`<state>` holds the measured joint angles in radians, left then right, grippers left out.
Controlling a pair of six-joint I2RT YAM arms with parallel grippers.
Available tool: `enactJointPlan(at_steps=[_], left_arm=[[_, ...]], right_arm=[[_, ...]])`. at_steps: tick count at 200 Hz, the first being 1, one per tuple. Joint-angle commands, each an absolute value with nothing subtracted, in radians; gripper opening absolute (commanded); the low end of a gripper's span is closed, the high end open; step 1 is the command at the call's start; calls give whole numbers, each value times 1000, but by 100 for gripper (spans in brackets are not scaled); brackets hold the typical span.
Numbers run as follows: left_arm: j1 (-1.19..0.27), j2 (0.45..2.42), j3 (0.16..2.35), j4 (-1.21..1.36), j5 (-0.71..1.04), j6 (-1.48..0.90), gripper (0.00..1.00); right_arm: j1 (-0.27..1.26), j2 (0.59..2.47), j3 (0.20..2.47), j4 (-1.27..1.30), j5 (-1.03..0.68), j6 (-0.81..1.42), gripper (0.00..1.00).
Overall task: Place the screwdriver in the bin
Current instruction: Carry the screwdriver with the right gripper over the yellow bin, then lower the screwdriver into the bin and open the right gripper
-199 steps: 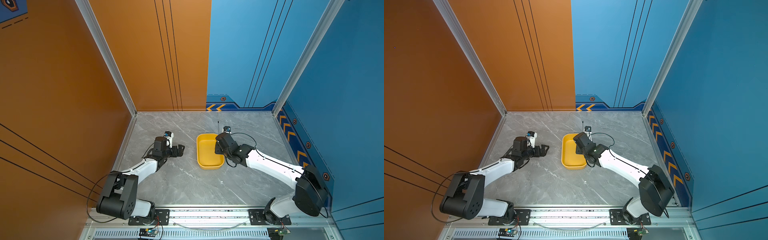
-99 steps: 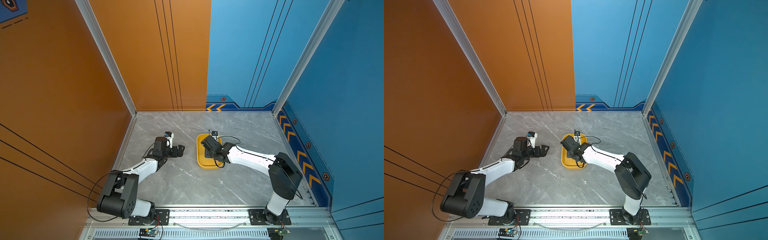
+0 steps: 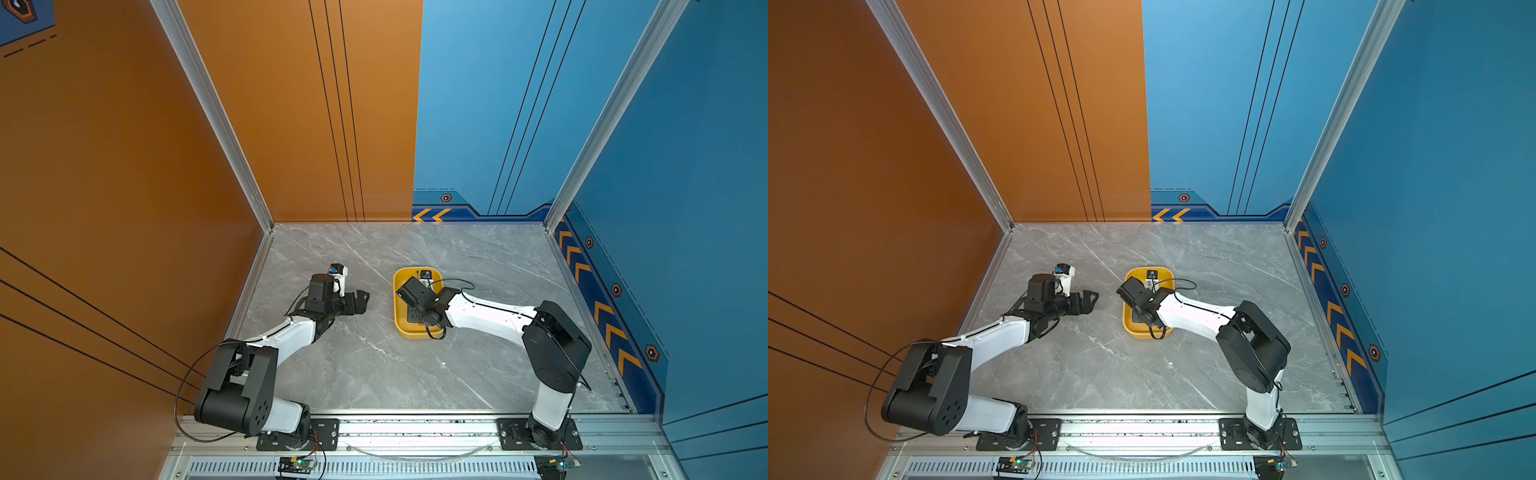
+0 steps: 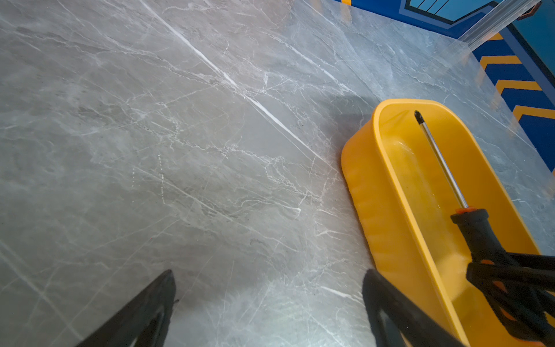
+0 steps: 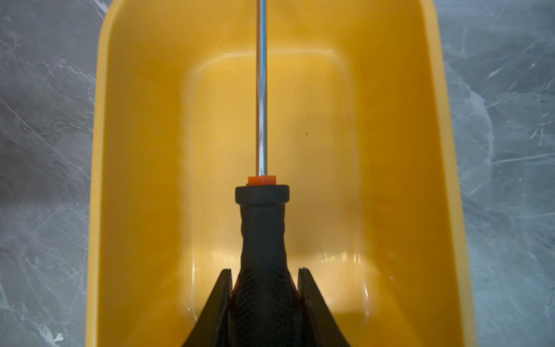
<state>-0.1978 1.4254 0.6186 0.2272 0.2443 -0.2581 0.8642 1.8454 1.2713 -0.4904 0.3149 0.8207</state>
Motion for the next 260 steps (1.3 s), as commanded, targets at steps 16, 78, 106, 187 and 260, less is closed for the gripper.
enactJointPlan(at_steps=[16, 78, 106, 187, 260], left_arm=[[-199, 1434, 634, 221, 259, -241, 98], [-200, 1436, 632, 223, 258, -239, 98], [-199, 1439, 632, 222, 259, -239, 98], [-200, 1443, 632, 221, 263, -235, 98], [-202, 1434, 630, 221, 262, -232, 98]], right_arm=[[867, 1892, 1311, -537, 316, 845, 0], [855, 1958, 1322, -540, 290, 851, 0], [849, 1976, 1325, -540, 285, 852, 0], [839, 2018, 1331, -540, 260, 848, 13], [831, 2023, 1342, -549, 251, 830, 39]])
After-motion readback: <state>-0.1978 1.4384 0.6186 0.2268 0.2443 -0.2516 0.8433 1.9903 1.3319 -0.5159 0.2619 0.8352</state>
